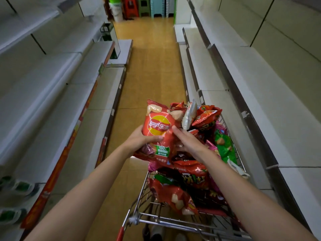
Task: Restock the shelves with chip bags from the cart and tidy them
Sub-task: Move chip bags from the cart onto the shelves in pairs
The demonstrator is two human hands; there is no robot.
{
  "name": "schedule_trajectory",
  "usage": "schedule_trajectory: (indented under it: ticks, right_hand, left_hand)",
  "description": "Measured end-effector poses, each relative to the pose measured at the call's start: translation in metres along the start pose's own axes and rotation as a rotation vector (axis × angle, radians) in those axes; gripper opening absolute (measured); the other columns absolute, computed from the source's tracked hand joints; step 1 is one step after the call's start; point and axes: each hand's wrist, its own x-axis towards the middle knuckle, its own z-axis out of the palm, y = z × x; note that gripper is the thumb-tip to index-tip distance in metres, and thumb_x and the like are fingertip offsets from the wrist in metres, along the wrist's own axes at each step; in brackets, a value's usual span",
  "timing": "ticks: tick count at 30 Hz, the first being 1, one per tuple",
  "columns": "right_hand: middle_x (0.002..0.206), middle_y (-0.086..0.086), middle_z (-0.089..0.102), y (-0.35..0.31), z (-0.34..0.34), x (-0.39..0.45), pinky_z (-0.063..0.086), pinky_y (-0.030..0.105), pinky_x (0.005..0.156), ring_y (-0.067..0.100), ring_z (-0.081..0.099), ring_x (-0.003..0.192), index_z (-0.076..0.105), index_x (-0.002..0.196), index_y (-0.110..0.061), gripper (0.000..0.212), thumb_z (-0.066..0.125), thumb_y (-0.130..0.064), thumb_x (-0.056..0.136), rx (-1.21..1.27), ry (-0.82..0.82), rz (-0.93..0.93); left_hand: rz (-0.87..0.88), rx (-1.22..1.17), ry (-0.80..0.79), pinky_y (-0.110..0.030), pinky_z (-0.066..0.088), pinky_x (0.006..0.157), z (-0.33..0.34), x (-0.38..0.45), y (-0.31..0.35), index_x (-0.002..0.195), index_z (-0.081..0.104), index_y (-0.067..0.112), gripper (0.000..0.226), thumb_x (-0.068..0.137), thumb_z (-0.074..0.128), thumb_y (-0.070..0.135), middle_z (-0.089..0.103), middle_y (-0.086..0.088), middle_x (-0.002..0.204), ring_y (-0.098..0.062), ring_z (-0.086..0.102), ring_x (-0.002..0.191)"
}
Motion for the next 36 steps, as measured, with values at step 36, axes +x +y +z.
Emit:
schedule_trajectory:
  ticks: [36]
  right_hand:
    - [0.109, 0.022, 0.062, -0.052, -0.063, -0.016, 0.044, 0.038, 0.081, 0.039, 0.058, 0.104, 0.060, 0.110, 0.000, 0.038, 0.046, -0.032, 0.099, -0.598, 1.050, 0.079]
  left_hand:
    - [0.092, -0.215, -0.185, -0.023, 0.057, 0.058, -0.047, 0.055, 0.051, 0.106, 0.052, 0.017, 0.032, 0.078, 0.068, 0.016, 0.068, -0.005, 0.096, -0.012, 0.072, 0.069]
